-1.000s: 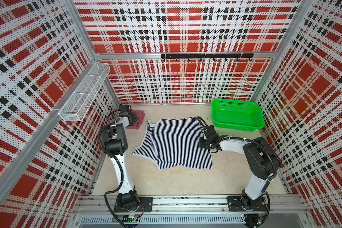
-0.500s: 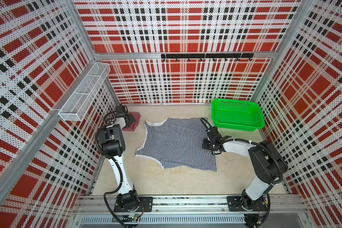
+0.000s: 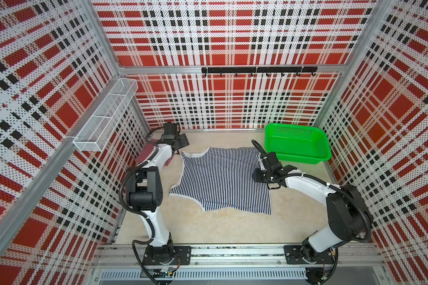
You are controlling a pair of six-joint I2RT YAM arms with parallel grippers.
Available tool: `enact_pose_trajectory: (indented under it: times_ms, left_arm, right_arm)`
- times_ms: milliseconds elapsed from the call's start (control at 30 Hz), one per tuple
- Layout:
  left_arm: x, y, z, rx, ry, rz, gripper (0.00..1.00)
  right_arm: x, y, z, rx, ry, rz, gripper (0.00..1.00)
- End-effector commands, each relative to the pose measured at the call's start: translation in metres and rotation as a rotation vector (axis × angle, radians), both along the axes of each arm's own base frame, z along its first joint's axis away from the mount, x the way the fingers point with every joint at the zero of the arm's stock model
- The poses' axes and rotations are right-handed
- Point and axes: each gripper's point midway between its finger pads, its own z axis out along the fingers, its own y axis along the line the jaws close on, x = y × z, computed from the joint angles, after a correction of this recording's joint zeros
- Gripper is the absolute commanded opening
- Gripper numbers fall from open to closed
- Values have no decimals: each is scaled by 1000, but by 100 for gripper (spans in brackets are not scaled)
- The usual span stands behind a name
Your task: Fold and stack the tank tops
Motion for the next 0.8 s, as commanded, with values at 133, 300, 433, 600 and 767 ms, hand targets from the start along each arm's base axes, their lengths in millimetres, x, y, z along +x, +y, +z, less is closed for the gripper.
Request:
enact_pose_trajectory:
  times_ms: [133, 300, 433, 600, 767]
  left_arm:
    - [-7, -4, -101, -75, 181, 41, 69]
    - [-23, 23, -124, -74, 217, 126, 68]
    - [-27, 33, -117, -40, 213, 153, 68]
    - [-13, 22, -65, -39, 119, 118, 70]
    - [-9, -32, 16, -96, -23, -25, 76]
  right_arm:
    - [-3, -7, -37, -37, 50, -19, 42]
    - [-9, -26, -59, -131, 110, -57, 42]
    - [-9, -38, -54, -165, 99, -72, 42]
    - [-3, -39, -25, -135, 49, -74, 43]
    - [-18, -42, 9, -114, 32, -43, 46]
